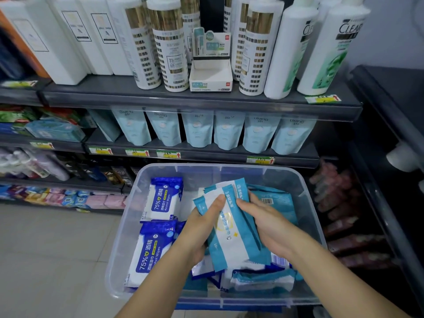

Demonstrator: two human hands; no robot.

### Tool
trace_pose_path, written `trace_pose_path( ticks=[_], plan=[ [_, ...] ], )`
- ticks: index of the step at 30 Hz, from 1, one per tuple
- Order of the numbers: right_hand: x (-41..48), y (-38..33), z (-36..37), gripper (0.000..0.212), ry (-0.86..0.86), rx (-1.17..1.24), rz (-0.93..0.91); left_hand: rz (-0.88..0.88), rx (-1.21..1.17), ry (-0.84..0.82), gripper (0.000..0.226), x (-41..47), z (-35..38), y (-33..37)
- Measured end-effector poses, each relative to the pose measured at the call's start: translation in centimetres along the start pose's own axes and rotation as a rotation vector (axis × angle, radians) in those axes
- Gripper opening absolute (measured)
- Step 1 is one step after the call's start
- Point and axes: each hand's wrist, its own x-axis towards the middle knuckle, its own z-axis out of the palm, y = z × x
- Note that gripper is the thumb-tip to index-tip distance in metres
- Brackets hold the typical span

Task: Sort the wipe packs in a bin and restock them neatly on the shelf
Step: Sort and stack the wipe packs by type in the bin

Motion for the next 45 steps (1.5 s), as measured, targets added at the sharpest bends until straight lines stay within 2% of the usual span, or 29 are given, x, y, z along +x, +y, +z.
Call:
trace_pose_path(
  ticks=[3,9,12,15,18,19,22,23,27,29,32,36,39,40,42,45],
  plan=[
    [0.1,0.2,1.0,0.055,-0.018,-0.088,0.011,0.009,0.001,0.057,0.046,0.1,-0.1,-0.1],
    [1.2,1.1,2.8,0.068,-0.061,-0.313,0.015,0.035,0.005,0.18,0.095,0.2,-1.4,-0.5],
    [2.0,1.5,3.3,0.071,-0.097,-0.397,0.013,0.02,0.029,0.184,0.101,-0.1,-2.1,-0.5],
    [2.5,1.7,3.0,0.059,-0.076,-0.4,-0.017,-0.055,0.025,0.225,0.096,0.4,-2.1,-0.6],
    [2.9,1.0,1.9,0.035,0.055,-0.324,-0.052,-0.074,0.121,0.178,0.119,1.8,-2.1,-1.0],
    [3.0,0.6,1.4,0.029,0.113,-0.285,-0.062,-0.057,0.189,0.144,0.113,2.0,-1.8,-0.7],
    [4.0,-0.7,0.0,0.03,0.255,-0.195,-0.085,0.092,0.43,0.127,0.053,1.2,-1.0,1.3],
    [4.5,-1.1,-0.4,0.032,0.276,-0.187,-0.092,0.157,0.529,0.158,0.044,1.4,-1.7,1.4],
    [6.4,-1.3,0.0,0.032,0.238,-0.177,-0.045,0.354,1.048,0.378,0.042,1.5,-6.6,1.4],
    [7.6,-0.5,1.4,0.031,0.212,-0.118,0.028,0.377,1.191,0.449,0.043,1.0,-8.6,1.0],
    [9.8,0.8,3.7,0.031,0.206,0.01,0.099,0.392,1.283,0.433,0.043,0.2,-10.1,-0.3],
    [12.2,2.2,6.2,0.028,0.257,0.08,0.103,0.376,1.353,0.361,0.045,-0.2,-10.9,-2.5],
    [13.6,3.3,7.0,0.029,0.301,0.016,0.075,0.495,1.432,0.456,0.031,0.4,-11.3,-3.9],
    [13.8,3.4,7.0,0.027,0.309,-0.027,0.058,0.5,1.475,0.48,0.034,0.3,-11.2,-3.9],
    [14.1,3.7,6.7,0.023,0.308,-0.139,0.048,0.488,1.509,0.462,0.043,0.2,-10.9,-3.9],
    [14.4,4.0,6.3,0.025,0.309,-0.209,0.07,0.442,1.528,0.423,0.035,0.0,-10.9,-4.2]
  ],
)
